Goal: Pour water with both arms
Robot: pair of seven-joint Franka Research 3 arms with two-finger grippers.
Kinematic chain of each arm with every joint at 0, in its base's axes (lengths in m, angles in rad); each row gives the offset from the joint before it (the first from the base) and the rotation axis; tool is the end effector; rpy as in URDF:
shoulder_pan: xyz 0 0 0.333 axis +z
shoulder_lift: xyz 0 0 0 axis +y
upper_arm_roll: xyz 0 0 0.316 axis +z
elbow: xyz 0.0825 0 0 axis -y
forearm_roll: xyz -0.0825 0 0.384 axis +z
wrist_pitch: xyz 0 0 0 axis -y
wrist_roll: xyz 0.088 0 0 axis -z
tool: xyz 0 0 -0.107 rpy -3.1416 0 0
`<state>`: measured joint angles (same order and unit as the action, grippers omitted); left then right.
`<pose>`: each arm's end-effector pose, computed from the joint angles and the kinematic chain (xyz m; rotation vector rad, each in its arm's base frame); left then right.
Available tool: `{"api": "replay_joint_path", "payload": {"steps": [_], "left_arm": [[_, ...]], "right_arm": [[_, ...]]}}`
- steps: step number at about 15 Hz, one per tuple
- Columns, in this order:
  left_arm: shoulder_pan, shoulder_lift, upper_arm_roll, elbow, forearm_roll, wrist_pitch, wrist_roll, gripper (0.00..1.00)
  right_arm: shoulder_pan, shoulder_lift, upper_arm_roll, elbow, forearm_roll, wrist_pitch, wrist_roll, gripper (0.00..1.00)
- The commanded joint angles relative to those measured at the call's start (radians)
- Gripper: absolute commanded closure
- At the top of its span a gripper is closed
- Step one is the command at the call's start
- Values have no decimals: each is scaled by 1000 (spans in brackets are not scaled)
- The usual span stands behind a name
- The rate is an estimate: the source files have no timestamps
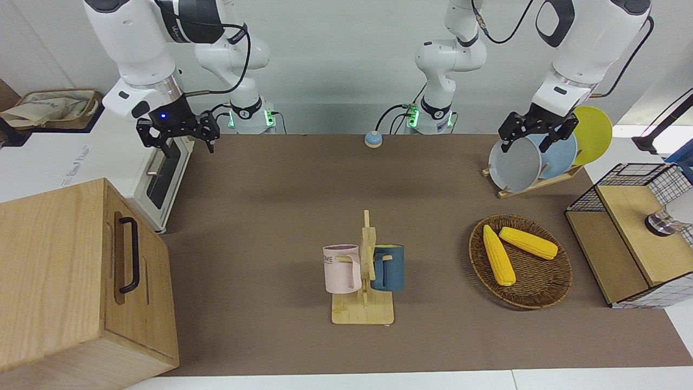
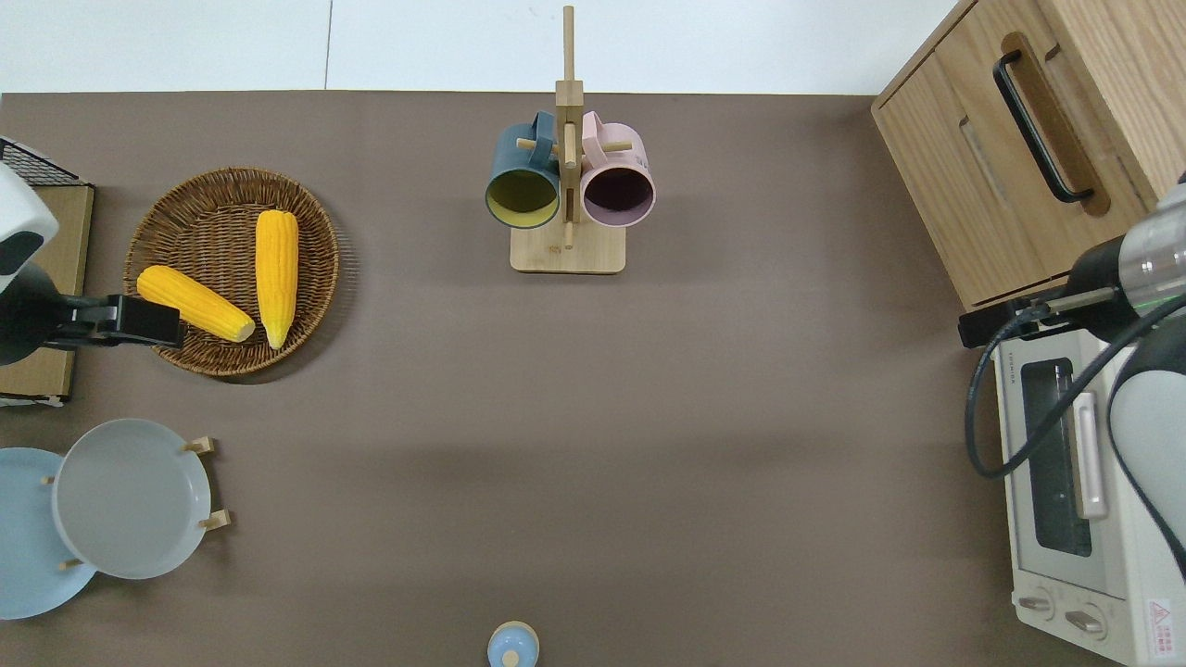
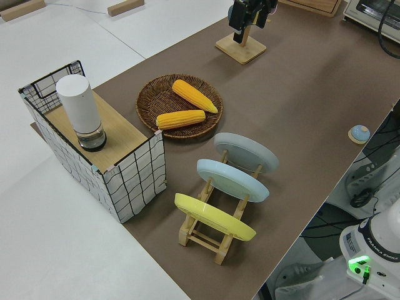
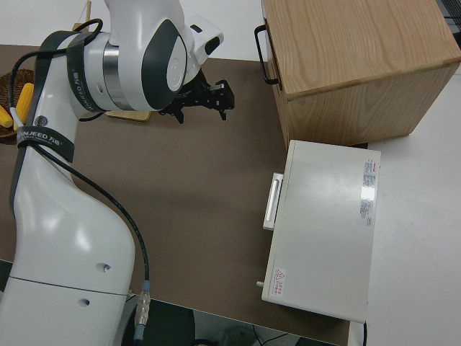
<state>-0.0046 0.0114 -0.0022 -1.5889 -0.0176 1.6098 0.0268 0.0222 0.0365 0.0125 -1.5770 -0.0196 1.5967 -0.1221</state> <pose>0.5614 -0.0056 0.6130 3.1236 -0.0515 0.0151 0.5671 0.0175 0.6034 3.1134 0.2456 -0.0275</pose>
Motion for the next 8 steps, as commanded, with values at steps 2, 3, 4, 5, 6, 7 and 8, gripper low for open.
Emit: {"api": "replay_joint_path", "payload": {"steps": [2, 3, 4, 5, 6, 7, 8], "left_arm": [[18, -10, 48, 1, 21, -16, -5, 0], [18, -10, 60, 1, 22, -16, -1, 0], [18, -7, 74, 1, 22, -16, 14, 0], [18, -5, 82, 1, 31, -15, 37, 0], [17, -4, 90, 1, 60, -15, 63, 0], [18, -4, 91, 1, 83, -15, 87, 0], [20, -2, 93, 1, 99, -15, 103, 0]], "right_arm": [[-7, -7, 14, -11, 20, 55, 25, 11], [-7, -7, 14, -9, 20, 57, 25, 11], [-4, -7, 15, -9, 20, 57, 25, 11], [-2, -6, 17, -11, 18, 58, 25, 11], [-2, -6, 17, -9, 17, 58, 22, 11], [-2, -6, 17, -11, 17, 62, 19, 11], [-1, -6, 18, -11, 17, 74, 18, 11]]}}
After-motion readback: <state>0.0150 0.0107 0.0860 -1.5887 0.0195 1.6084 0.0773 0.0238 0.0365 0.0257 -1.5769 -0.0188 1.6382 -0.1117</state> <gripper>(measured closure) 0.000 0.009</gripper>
